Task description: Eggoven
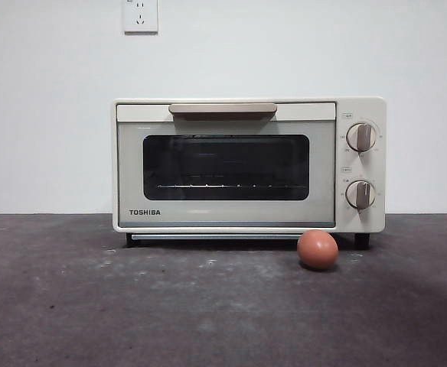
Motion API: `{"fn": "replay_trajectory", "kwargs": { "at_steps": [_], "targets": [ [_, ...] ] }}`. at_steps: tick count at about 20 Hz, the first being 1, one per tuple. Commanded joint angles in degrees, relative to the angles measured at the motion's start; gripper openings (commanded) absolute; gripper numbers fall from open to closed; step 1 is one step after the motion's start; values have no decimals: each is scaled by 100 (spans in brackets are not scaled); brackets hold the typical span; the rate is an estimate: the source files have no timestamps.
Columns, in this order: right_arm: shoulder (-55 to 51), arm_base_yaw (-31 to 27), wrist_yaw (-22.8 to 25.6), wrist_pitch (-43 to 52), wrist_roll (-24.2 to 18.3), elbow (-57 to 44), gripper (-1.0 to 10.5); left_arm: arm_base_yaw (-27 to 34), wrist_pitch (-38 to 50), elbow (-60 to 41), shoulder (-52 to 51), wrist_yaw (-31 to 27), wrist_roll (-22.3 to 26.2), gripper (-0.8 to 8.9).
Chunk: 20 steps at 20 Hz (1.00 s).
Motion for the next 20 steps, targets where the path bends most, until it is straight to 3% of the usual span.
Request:
{"fn": "replay_trajectory", "kwargs": {
  "at_steps": [1, 8, 13, 20],
  "targets": [
    [129, 2, -31, -485, 170, 496, 5, 11, -197, 461, 212, 142, 46, 7],
    [981, 2, -953, -1725, -103, 1731, 5, 11, -651, 1484, 1270, 981, 503, 7],
    [1858, 13, -2138, -2907, -876, 2562, 5, 9, -1379, 2319, 2181, 1690, 1255, 7],
    [2723, 282, -3036, -4127, -1711, 3305, 5, -87, -2251, 3012, 2938, 2247, 1932, 7]
  ]
}}
